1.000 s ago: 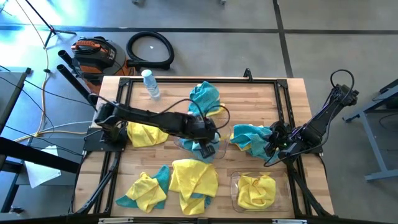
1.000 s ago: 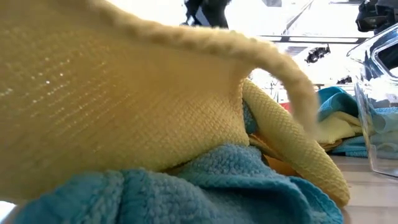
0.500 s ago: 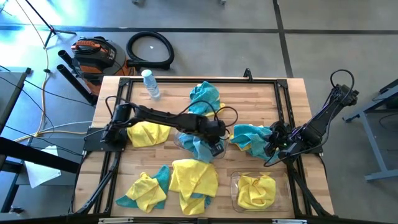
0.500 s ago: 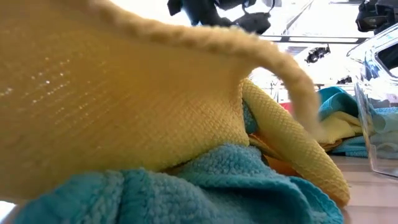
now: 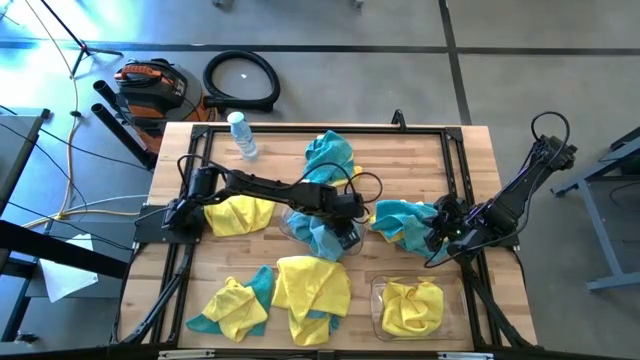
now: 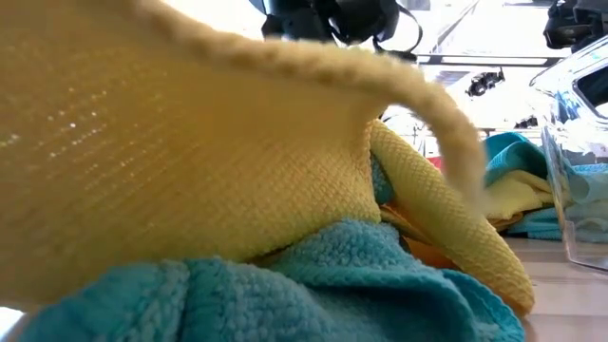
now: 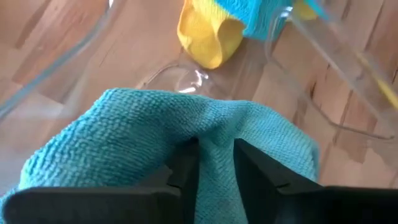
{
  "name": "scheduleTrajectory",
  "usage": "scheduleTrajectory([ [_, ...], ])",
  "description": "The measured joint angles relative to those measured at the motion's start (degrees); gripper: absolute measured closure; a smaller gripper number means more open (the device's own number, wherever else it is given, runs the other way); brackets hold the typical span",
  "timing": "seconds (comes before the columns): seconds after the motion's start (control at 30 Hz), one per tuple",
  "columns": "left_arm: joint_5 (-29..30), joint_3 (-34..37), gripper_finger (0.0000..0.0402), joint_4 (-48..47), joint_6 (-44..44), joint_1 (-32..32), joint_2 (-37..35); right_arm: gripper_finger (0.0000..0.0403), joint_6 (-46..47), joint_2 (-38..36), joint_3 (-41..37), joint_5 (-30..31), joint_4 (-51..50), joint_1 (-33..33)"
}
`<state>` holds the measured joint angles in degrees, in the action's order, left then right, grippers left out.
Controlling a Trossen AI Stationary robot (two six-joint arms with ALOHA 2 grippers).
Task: Sort microfiber towel by color & place in baskets
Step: Put the blue towel in the top transparent bin
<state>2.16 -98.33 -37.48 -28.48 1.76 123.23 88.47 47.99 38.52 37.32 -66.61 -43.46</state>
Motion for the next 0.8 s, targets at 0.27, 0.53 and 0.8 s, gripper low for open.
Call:
scheduleTrajectory([
  [0.27, -0.82, -0.04, 0.0297, -1.36, 0.06, -1.09, -5.81, 0.0401, 0.0, -0.04, 0.0, 0.0, -0.48, 0.0],
  [0.53, 0.06, -0.1, 0.0297, -9.83, -3.75, -0.5, -12.88, 0.0401, 0.0, -0.02, 0.0, 0.0, -0.65, 0.0],
  [0.8, -2.28, 2.94, 0.0307, -13.71, -7.64, 1.01, -11.86, 0.0401, 0.0, -0.02, 0.0, 0.0, -0.64, 0.0],
])
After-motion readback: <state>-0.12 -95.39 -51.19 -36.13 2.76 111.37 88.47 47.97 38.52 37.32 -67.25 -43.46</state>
